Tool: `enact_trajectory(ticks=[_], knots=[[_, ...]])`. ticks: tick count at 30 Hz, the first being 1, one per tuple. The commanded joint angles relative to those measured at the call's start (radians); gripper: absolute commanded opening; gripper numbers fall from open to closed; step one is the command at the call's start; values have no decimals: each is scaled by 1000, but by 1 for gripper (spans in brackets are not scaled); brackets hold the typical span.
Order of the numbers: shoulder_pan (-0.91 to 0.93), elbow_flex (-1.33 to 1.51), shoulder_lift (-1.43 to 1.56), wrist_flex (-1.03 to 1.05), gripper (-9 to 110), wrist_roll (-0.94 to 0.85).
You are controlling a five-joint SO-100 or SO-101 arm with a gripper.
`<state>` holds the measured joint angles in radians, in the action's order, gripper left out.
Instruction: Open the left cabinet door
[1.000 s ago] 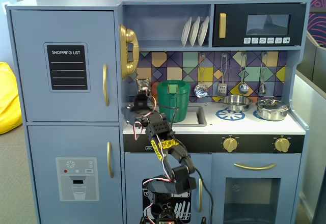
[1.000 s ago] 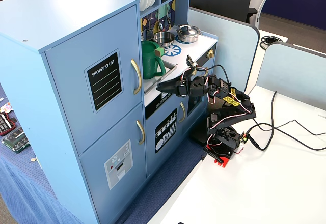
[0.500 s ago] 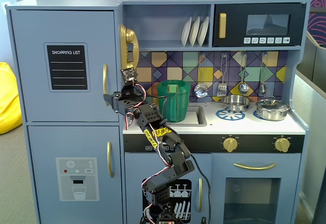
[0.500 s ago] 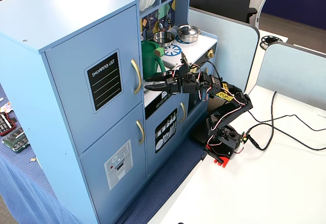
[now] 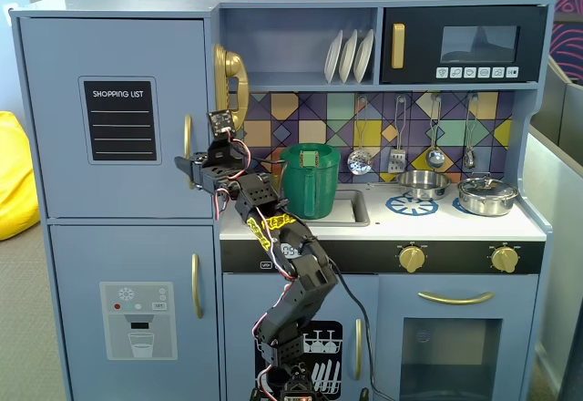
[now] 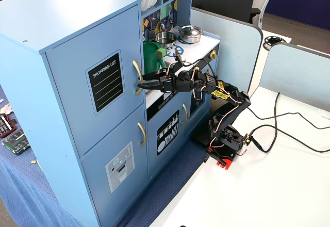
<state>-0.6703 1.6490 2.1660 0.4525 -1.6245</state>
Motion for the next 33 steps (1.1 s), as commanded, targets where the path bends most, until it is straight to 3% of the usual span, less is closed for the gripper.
enact_trajectory(ticks=[1, 17, 33], knots=[[-46, -84, -15, -38, 10, -17], [-393, 152, 163, -95, 7, -342], [-337, 374, 548, 61, 6, -359]])
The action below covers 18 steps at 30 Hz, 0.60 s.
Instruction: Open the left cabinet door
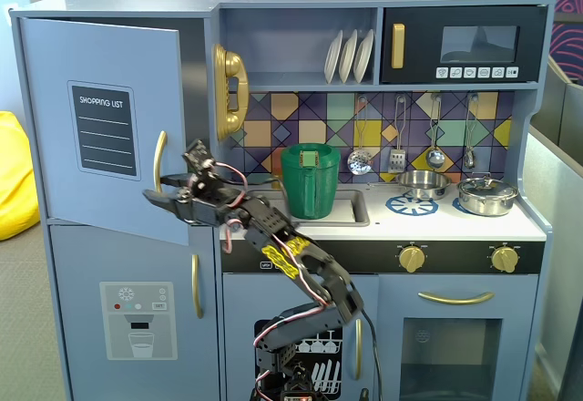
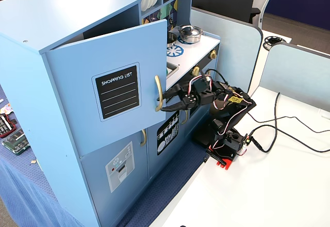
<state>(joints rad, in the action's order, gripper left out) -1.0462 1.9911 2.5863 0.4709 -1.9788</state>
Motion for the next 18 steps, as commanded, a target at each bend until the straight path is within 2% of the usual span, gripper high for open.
enact_trajectory(ticks=[1, 6, 11, 14, 18], knots=[[55, 48, 160, 66, 6, -2], [229, 64, 244, 156, 5, 103], [433, 44, 207, 207, 4, 221], [471, 46, 166, 196, 4, 258], [466, 60, 97, 118, 4, 222]])
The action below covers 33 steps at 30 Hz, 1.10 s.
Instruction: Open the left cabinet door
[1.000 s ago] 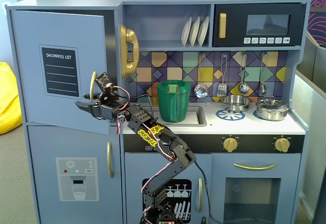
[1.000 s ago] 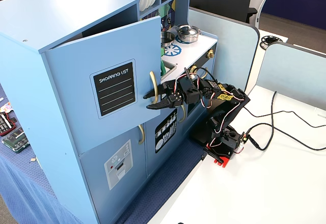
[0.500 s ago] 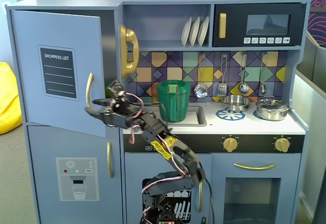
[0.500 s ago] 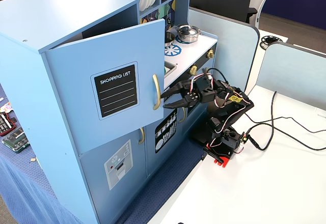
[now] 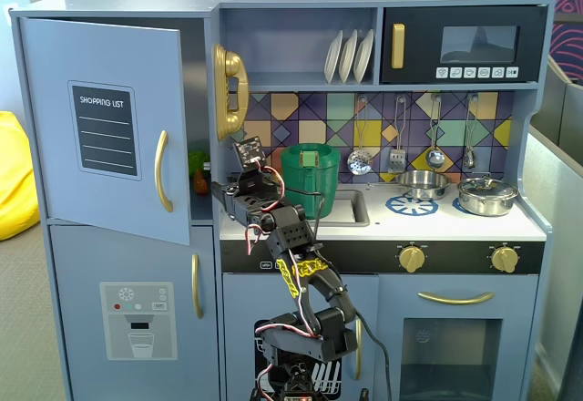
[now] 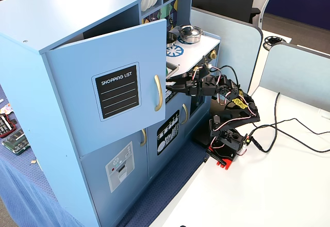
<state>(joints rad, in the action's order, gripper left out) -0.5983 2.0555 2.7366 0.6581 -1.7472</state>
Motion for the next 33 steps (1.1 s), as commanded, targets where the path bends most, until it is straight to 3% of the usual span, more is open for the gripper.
enact_trajectory(ticks=[1, 14, 25, 29, 33], knots=[[12, 2, -67, -91, 4, -26], [-291, 60, -80, -233, 5, -272], [-554, 135, -8, -341, 4, -331], [-468, 149, 17, -299, 3, -301], [-178, 169, 43, -124, 1, -195]])
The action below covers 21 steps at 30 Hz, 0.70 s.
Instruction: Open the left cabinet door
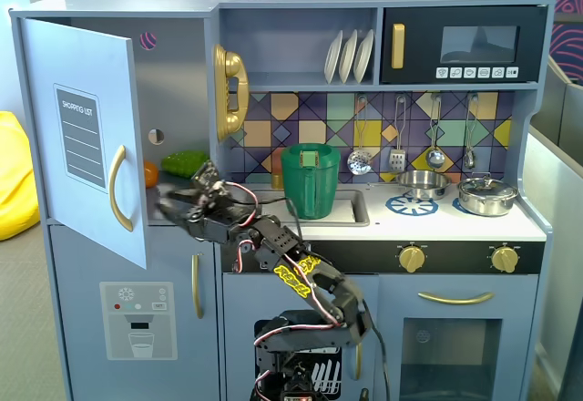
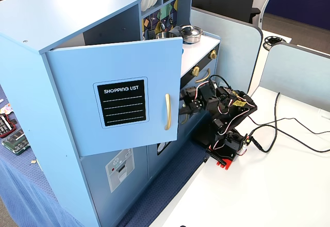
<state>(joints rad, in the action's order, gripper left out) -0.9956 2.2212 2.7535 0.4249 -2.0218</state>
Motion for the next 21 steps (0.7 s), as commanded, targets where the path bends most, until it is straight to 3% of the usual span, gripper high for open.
enact_trajectory(ticks=[1, 5, 11, 16, 21], knots=[[295, 12, 28, 158, 1, 117], [566, 92, 48, 368, 0, 207], [830, 273, 109, 692, 0, 399], [971, 497, 202, 822, 0, 497], [999, 670, 310, 916, 0, 620]])
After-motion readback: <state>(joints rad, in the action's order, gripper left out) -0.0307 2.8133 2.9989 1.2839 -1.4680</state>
